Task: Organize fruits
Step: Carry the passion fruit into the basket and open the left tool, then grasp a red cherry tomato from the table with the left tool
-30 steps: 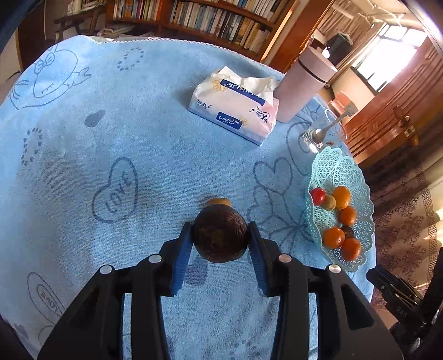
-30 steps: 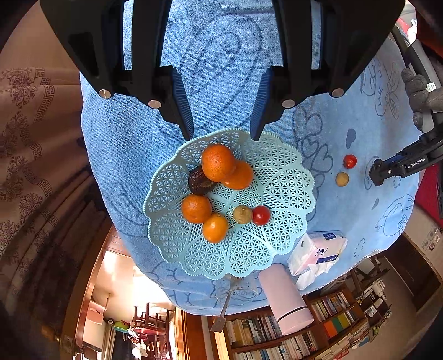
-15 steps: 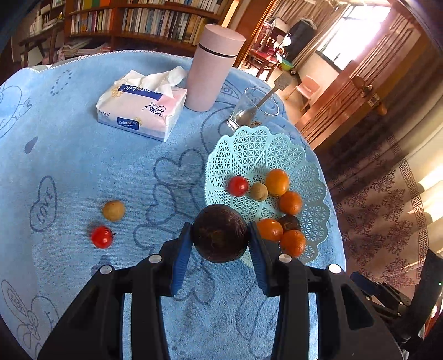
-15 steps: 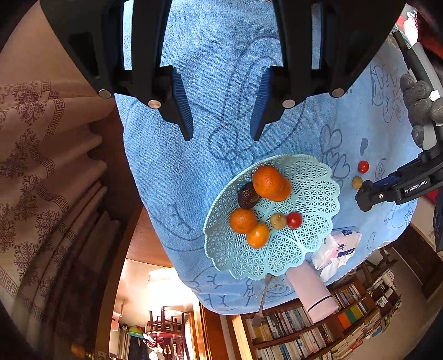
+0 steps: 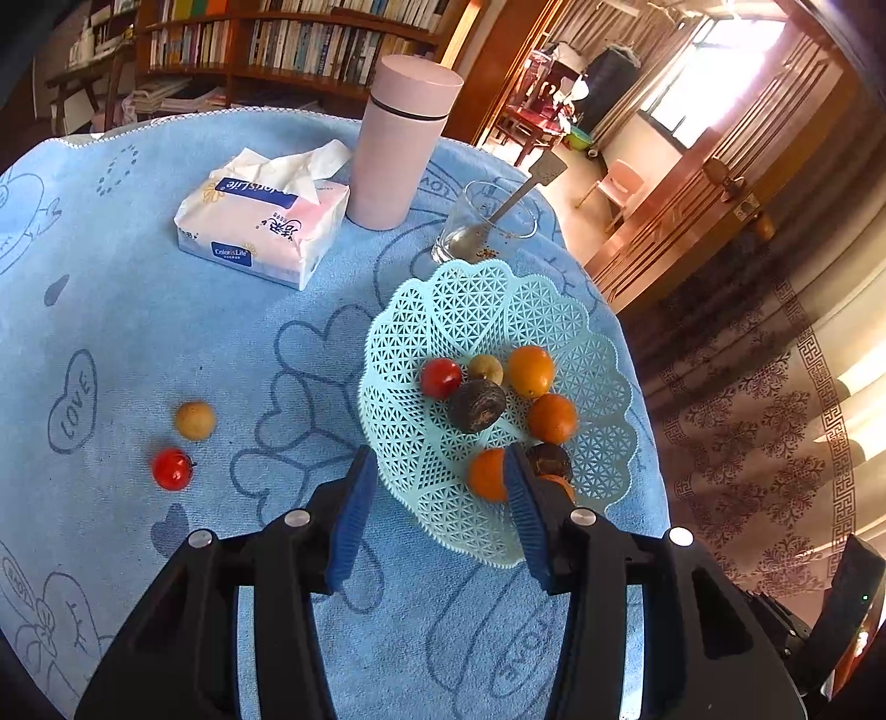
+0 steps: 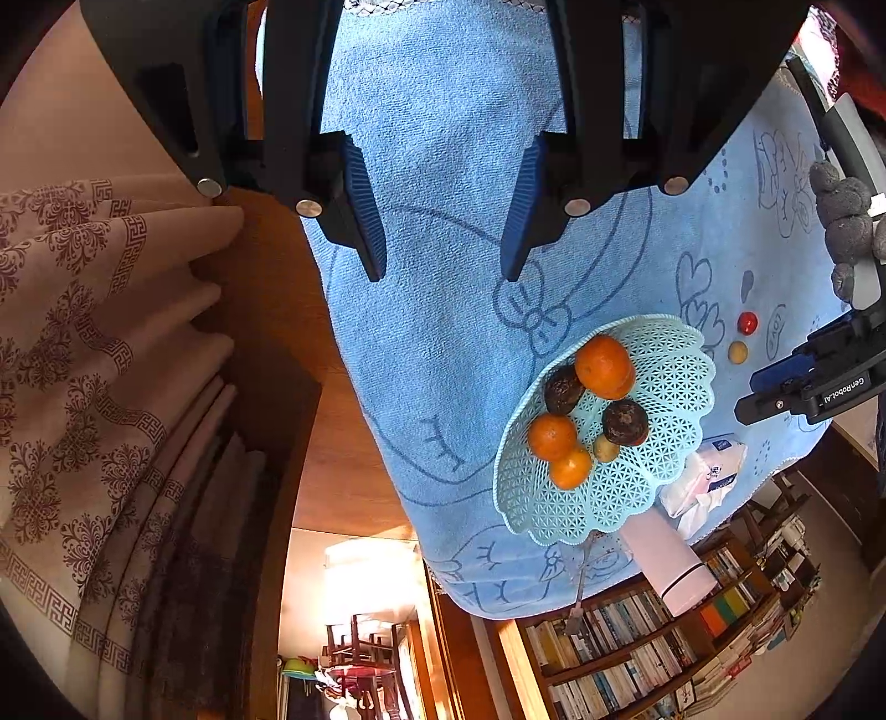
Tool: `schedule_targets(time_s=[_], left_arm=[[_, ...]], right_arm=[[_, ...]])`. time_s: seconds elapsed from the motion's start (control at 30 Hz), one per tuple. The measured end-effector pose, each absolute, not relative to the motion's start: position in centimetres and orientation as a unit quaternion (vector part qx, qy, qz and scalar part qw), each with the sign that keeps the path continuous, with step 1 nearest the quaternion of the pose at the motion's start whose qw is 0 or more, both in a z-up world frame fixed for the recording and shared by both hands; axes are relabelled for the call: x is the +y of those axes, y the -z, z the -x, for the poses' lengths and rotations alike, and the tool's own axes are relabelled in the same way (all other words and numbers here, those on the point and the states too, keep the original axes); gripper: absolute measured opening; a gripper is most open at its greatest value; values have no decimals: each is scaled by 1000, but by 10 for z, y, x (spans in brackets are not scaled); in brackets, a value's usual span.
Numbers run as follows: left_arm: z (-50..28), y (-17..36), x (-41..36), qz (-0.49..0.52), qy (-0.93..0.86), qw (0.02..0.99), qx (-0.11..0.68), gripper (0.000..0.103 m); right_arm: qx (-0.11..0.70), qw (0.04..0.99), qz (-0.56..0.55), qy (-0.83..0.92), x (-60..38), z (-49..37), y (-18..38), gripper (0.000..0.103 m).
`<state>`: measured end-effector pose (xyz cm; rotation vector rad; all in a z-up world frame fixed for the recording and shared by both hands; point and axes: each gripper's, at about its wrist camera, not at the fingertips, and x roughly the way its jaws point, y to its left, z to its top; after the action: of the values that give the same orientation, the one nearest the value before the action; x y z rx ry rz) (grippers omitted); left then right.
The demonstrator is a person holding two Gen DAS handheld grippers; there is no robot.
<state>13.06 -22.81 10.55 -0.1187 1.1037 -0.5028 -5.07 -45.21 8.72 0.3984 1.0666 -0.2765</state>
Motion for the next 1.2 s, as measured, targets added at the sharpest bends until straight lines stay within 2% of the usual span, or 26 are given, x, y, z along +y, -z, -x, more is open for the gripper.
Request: schedule_targets(time_s=[0.6,0.93,1.2], left_arm=[[-135,-77,-126,58,146,831,534,48],[-158,-31,-110,52,135,816,560,43],[-174,-15,-113,46,146,814,561,43]], right_arm=[[523,835,-157,68,-392,25,-85,44],[536,831,-135,63,-371,21,-81,44],[542,826,-130,79,-367,20,-80,44]])
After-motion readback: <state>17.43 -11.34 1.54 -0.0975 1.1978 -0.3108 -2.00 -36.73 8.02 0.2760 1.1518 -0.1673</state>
